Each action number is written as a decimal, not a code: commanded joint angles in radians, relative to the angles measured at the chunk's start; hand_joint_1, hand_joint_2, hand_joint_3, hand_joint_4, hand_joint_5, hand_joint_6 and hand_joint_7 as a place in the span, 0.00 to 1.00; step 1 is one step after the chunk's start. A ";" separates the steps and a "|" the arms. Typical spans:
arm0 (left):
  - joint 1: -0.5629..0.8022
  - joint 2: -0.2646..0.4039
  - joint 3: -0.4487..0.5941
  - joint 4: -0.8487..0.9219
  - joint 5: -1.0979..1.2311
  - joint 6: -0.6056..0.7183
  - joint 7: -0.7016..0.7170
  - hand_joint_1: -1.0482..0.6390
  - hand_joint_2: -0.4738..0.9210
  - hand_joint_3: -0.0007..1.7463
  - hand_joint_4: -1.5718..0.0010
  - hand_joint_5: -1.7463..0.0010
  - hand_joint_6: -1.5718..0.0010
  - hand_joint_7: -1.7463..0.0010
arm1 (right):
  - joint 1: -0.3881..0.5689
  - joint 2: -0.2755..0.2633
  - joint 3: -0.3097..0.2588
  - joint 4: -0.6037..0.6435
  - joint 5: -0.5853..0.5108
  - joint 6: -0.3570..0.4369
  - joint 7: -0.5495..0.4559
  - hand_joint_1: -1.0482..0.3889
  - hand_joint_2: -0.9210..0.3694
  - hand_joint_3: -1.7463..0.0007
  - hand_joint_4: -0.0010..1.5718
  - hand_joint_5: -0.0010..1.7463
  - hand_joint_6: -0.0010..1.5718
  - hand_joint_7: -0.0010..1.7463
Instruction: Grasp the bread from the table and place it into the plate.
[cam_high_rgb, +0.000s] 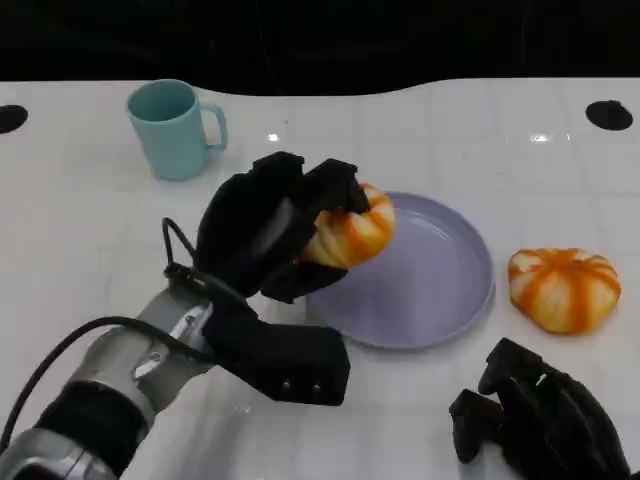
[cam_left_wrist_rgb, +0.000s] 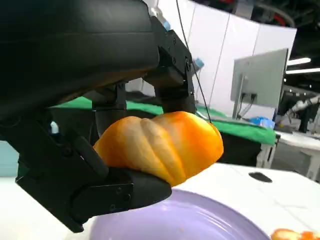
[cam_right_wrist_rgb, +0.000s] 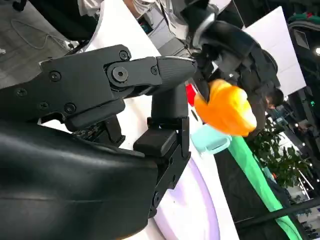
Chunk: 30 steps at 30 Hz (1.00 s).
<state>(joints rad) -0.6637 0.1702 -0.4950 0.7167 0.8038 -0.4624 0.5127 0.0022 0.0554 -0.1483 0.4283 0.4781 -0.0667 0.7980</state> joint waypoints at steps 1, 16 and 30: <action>-0.067 -0.042 -0.019 0.083 -0.008 0.003 -0.016 0.48 0.77 0.59 0.44 0.00 0.55 0.00 | 0.005 -0.012 -0.010 -0.002 0.016 0.009 0.000 0.35 0.00 0.87 0.49 0.97 0.43 0.82; -0.187 -0.102 -0.086 0.293 -0.007 0.010 -0.114 0.45 0.86 0.36 0.53 0.24 0.53 0.55 | 0.014 -0.005 0.000 -0.018 0.003 -0.002 -0.016 0.35 0.00 0.86 0.49 0.97 0.44 0.82; -0.140 -0.021 -0.108 0.099 -0.028 0.132 -0.510 0.01 1.00 0.39 1.00 0.82 0.90 1.00 | 0.005 -0.009 -0.005 -0.012 0.011 0.013 -0.015 0.35 0.00 0.86 0.49 0.96 0.44 0.82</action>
<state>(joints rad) -0.8353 0.1178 -0.6057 0.8646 0.7921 -0.3452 0.0526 0.0065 0.0565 -0.1456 0.4178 0.4798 -0.0580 0.7879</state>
